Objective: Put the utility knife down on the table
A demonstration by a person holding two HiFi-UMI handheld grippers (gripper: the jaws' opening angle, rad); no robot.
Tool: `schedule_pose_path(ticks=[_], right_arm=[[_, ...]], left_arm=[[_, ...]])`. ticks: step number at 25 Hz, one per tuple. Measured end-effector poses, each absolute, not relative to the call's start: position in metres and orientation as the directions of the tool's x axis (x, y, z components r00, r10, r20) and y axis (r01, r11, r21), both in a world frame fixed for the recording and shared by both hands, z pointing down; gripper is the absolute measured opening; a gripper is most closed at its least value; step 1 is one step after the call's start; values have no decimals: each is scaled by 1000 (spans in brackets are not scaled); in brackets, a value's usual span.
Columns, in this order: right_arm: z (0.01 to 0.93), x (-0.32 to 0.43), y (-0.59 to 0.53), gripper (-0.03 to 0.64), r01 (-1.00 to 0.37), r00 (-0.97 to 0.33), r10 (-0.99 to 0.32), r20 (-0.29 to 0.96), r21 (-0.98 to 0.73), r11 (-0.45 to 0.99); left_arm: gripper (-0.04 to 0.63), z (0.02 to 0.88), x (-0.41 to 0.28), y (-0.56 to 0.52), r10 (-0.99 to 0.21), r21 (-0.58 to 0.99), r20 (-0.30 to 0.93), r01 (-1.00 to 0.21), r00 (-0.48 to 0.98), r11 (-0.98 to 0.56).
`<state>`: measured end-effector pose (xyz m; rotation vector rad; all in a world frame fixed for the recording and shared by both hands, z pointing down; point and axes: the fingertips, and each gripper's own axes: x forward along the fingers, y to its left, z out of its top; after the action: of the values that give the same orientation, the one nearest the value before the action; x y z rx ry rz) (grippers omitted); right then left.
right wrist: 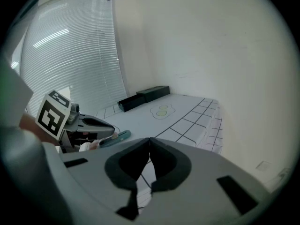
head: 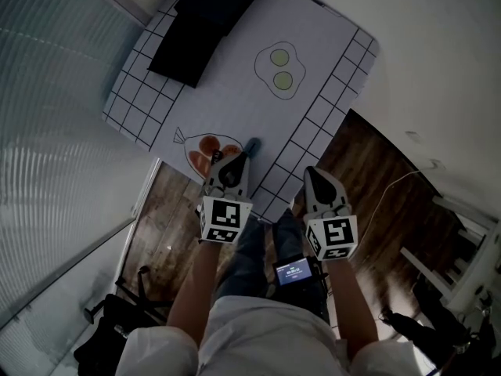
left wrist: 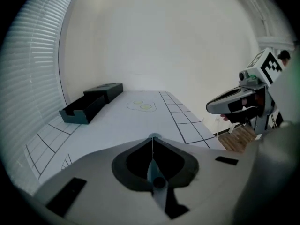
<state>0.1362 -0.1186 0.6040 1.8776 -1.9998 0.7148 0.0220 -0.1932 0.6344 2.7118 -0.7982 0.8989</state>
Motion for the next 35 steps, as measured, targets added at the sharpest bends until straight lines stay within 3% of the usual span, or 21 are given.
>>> schedule_pose_path(ticks=[18, 35], right_arm=[[595, 146, -119, 8, -997, -51, -829, 557, -76, 11], [526, 152, -122, 8, -999, -30, -882, 471, -42, 11]], left_arm=[[8, 611, 13, -189, -440, 31, 558, -547, 704, -836], [8, 519, -13, -191, -528, 116, 394, -610, 753, -784]])
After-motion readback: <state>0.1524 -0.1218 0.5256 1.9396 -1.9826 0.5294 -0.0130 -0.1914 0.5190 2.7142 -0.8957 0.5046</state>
